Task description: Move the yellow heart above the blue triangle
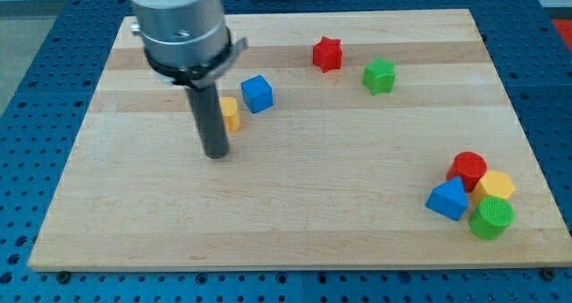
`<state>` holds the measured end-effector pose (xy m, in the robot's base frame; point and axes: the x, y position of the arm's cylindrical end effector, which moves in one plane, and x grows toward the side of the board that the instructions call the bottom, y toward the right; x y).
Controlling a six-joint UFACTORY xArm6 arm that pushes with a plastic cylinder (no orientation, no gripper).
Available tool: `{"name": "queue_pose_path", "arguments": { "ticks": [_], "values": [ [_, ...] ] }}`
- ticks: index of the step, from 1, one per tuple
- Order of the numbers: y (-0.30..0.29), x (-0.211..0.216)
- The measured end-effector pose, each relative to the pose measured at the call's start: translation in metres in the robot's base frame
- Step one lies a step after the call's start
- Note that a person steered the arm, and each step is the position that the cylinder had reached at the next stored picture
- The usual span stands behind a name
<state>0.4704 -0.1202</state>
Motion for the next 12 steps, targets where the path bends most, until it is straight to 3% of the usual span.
{"name": "queue_pose_path", "arguments": {
  "ticks": [2,5,12],
  "values": [
    [-0.015,-0.041],
    [0.001,-0.059],
    [0.167,-0.068]
  ]
}}
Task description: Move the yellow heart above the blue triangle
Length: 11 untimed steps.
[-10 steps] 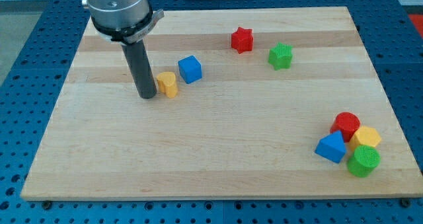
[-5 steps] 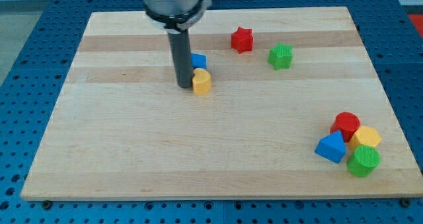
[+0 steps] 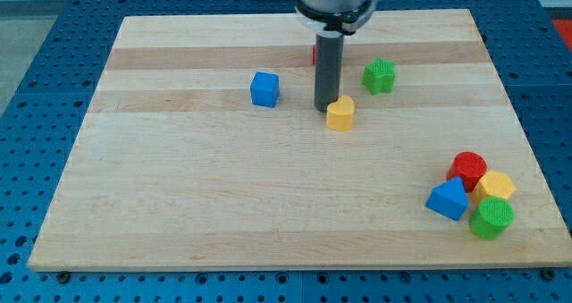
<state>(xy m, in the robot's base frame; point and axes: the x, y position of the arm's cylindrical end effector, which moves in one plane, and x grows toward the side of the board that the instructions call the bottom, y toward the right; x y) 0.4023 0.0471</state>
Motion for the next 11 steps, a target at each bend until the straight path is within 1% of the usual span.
{"name": "queue_pose_path", "arguments": {
  "ticks": [2,3,4,5,6,7,8,11],
  "values": [
    [0.036,0.031],
    [0.042,0.054],
    [0.042,0.068],
    [0.028,0.068],
    [0.019,0.078],
    [0.026,0.093],
    [0.037,0.098],
    [0.074,0.098]
  ]
}}
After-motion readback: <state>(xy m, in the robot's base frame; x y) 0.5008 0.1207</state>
